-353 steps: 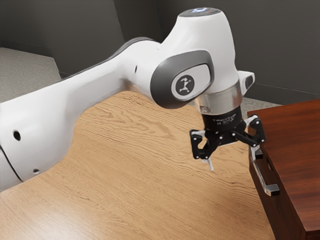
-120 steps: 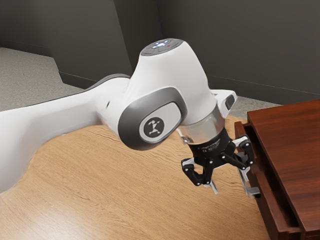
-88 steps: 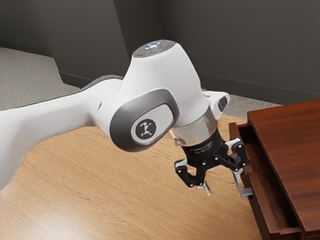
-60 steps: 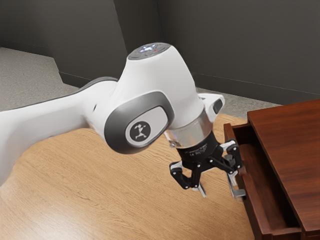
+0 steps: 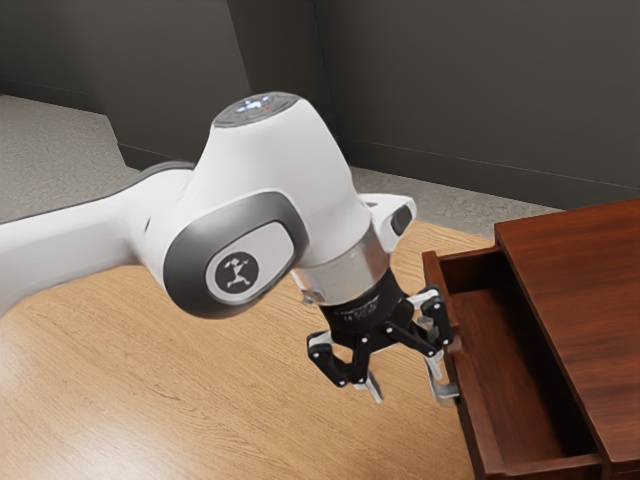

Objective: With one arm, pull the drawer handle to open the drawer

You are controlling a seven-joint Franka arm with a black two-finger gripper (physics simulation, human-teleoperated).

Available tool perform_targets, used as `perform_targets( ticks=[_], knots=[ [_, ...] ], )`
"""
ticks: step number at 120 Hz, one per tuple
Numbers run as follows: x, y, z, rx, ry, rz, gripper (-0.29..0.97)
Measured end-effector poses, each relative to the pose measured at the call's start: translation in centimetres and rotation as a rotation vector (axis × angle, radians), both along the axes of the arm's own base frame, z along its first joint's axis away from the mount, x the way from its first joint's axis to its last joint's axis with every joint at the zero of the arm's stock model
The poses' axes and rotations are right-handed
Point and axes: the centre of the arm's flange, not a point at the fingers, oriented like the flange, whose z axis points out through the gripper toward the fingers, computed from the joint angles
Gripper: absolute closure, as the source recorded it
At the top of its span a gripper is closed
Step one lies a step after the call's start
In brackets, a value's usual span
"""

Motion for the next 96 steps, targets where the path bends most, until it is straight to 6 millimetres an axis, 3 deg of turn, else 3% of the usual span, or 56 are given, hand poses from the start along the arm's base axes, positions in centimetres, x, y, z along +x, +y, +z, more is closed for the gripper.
perform_targets(
  ticks=[96],
  knots=[
    [-3.8, 3.0, -0.3, 0.002, 0.01, 0.006, 0.29]
  ],
)
